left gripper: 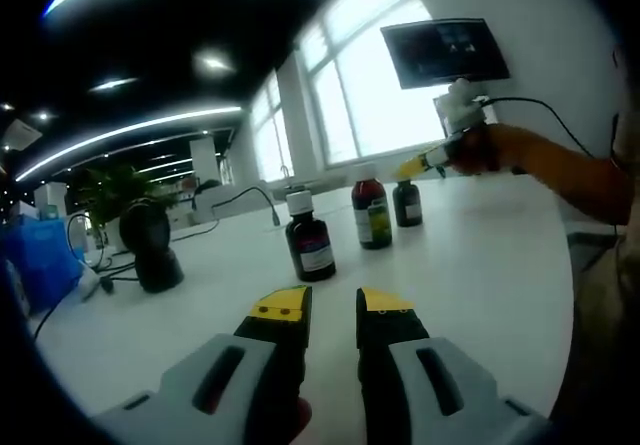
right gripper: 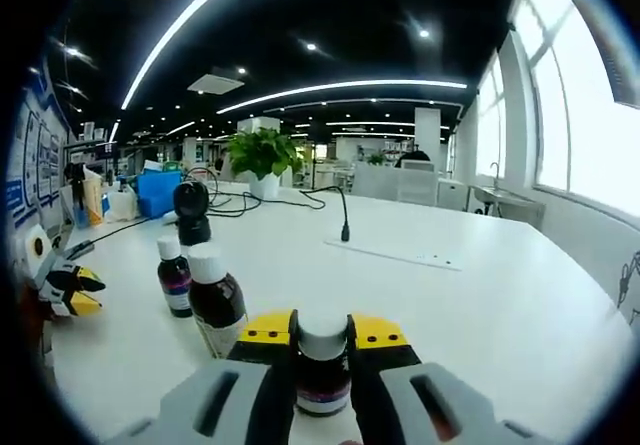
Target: Rotate the medicine bottle to make it face forward pick up the medicine bottle inspect the drug traceability code place the medicine on the table
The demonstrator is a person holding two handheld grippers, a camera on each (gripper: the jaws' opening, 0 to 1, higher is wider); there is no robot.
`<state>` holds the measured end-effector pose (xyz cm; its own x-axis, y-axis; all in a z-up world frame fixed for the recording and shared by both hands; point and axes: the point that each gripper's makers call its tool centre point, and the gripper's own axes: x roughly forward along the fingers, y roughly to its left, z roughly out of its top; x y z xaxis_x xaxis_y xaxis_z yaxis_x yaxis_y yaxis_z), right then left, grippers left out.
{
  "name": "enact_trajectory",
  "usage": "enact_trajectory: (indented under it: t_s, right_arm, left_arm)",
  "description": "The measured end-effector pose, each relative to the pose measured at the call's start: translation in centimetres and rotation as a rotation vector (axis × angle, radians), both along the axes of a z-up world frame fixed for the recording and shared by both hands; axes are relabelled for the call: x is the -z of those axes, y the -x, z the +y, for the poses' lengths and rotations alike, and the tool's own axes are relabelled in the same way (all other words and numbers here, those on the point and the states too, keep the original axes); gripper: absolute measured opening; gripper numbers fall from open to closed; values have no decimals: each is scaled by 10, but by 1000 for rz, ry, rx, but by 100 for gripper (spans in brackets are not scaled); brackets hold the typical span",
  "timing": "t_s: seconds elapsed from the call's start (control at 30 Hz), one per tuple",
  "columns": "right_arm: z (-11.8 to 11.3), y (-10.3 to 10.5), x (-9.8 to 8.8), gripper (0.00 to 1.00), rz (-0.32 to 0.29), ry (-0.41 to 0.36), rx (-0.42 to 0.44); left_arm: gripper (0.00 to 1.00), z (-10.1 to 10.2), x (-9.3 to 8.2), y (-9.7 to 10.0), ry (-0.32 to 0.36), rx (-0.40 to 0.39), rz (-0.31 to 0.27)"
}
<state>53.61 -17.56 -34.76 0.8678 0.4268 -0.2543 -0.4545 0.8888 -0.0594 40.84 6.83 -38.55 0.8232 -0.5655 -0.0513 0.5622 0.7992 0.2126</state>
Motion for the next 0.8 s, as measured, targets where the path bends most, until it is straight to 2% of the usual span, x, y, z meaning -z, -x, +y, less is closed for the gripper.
enact_trajectory:
  t_s: [0.57, 0.8]
  right_arm:
    - [1, 1, -1, 15, 11, -1, 1]
    - [4, 0, -7, 15, 0, 5, -4]
  left_arm:
    - [10, 0, 0, 2, -1, 0, 0]
    - [10, 0, -1, 2, 1, 0, 0]
